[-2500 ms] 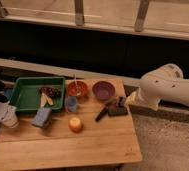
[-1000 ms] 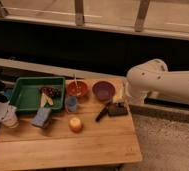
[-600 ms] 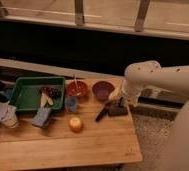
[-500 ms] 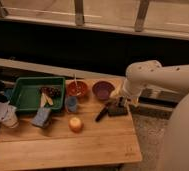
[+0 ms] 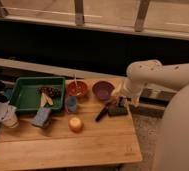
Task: Wipe purple bowl with eraser
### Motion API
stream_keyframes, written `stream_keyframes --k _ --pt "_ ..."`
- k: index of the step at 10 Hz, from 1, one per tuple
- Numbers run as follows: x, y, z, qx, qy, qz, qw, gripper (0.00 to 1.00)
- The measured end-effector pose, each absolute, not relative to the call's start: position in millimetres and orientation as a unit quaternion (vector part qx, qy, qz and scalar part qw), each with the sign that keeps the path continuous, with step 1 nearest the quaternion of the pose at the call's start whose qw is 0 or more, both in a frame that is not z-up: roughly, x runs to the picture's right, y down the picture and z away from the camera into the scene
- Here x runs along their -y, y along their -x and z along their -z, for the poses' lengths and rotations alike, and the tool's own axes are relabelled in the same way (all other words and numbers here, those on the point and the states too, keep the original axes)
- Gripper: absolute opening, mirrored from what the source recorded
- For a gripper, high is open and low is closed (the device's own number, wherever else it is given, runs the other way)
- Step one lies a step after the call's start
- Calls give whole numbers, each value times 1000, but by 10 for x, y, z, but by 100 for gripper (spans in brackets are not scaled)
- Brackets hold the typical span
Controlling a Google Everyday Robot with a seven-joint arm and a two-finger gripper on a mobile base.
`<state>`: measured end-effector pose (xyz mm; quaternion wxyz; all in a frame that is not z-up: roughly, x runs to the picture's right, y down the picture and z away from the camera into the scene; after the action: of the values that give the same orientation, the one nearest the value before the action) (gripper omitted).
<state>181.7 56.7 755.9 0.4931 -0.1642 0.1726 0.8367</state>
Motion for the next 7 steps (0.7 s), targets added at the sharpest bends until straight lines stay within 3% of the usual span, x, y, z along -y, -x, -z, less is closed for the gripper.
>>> stream_keyframes --k 7 --pt "-1249 -2154 -8037 -238 203 -855 414 80"
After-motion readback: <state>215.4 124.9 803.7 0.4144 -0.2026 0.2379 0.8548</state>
